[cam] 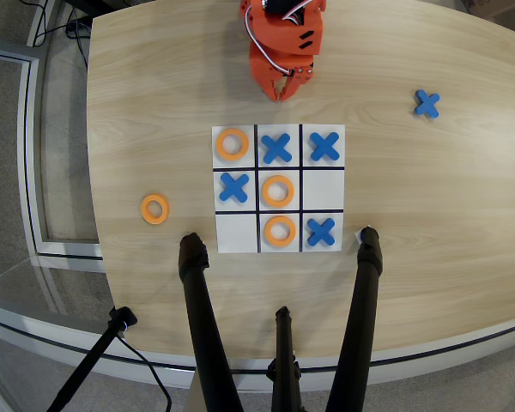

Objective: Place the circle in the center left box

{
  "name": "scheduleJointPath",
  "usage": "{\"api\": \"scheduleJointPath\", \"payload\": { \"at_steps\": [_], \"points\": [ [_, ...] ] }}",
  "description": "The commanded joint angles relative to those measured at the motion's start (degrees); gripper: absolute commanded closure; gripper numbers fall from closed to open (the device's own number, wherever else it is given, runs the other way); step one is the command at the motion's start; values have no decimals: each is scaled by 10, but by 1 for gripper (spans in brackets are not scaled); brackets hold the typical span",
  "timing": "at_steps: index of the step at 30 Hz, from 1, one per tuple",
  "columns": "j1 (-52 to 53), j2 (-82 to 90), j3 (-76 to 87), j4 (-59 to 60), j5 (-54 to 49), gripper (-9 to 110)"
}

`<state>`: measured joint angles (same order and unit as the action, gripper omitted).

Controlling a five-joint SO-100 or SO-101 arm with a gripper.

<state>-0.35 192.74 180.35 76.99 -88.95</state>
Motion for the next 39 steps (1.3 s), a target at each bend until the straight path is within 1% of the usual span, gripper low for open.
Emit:
{"api": "scheduleJointPath", "payload": {
  "at_steps": [1,16,20,23,25,27,29,31,35,39],
  "points": [
    [-6,-4,33,-2,-3,102],
    [-6,-6,32,-3,-3,101],
    [4,-46,-10,0,-8,100],
    [14,-103,-72,1,-4,95],
    [25,-153,-127,4,-6,95],
    [40,-208,-190,3,-7,95],
    [59,-269,-263,4,-9,90],
    [80,-334,-337,-4,-9,90],
    [123,-469,-461,-56,-4,90],
    [158,-599,-529,-139,-4,89]
  ]
}}
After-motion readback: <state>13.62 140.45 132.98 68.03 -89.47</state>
